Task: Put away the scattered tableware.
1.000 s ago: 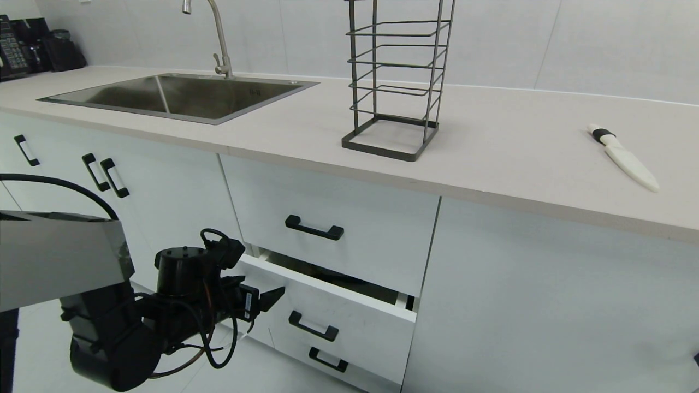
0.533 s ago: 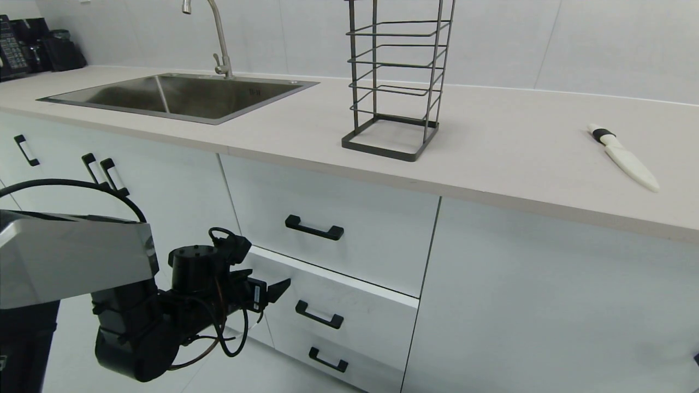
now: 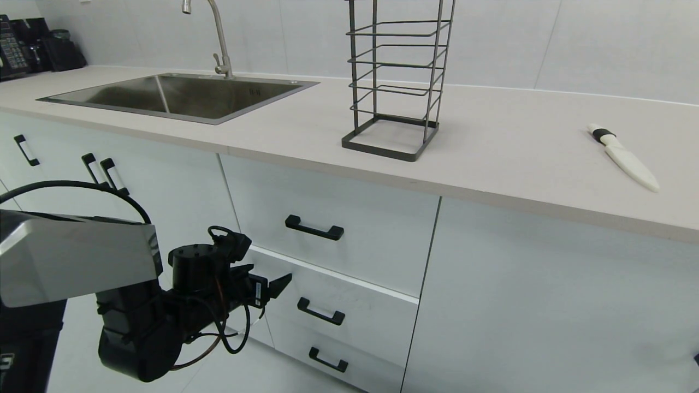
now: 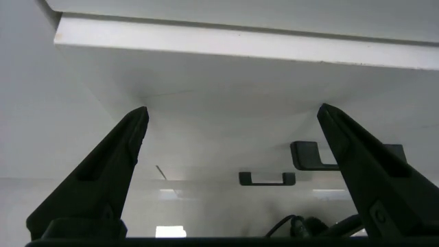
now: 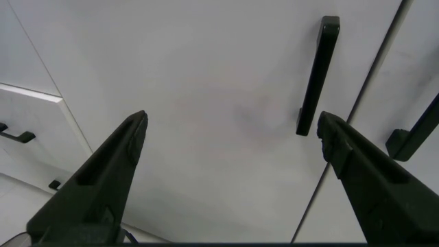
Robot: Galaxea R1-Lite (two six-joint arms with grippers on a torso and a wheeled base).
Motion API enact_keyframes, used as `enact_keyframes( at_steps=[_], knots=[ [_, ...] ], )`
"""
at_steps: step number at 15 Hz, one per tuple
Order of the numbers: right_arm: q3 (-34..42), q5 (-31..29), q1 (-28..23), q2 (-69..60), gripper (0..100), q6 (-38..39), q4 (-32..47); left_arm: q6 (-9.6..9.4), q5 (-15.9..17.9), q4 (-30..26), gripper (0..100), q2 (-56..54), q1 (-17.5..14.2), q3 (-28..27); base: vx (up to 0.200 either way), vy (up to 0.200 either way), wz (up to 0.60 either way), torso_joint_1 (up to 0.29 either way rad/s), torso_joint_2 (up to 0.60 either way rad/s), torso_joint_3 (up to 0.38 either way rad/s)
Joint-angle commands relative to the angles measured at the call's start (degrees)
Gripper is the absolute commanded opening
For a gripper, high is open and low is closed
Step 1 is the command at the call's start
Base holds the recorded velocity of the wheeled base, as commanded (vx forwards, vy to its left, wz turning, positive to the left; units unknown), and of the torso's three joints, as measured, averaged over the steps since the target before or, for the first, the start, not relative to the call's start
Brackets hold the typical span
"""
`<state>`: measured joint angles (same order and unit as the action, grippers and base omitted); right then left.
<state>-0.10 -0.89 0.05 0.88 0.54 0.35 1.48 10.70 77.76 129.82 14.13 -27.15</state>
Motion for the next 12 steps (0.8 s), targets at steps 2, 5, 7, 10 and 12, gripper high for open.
enact_keyframes(
  at_steps=[2,5,7,10,12],
  knots=[
    [0.0,0.0,0.0,0.1,100,0.0,0.0,0.02,-0.1,0.1,100,-0.7,0.5,1.4,0.0,0.0,0.0,0.0,0.0,0.0],
    [0.0,0.0,0.0,0.1,100,0.0,0.0,0.02,-0.2,1.4,100,-3.2,0.5,6.0,0.0,0.0,0.0,0.0,0.0,0.0],
    [0.0,0.0,0.0,0.1,100,0.0,0.0,0.11,0.0,2.1,100,-9.4,0.5,11.6,0.0,0.0,0.0,0.0,0.0,0.0],
    [0.0,0.0,0.0,0.0,100,0.0,0.0,0.9,0.3,2.2,100,-20.1,0.0,19.4,0.0,0.0,0.0,0.0,0.0,0.0],
    [0.0,0.0,0.0,0.1,100,0.0,0.0,1.16,0.3,2.1,100,-31.1,-0.2,23.8,0.0,0.0,0.0,0.0,0.0,0.0]
  ],
)
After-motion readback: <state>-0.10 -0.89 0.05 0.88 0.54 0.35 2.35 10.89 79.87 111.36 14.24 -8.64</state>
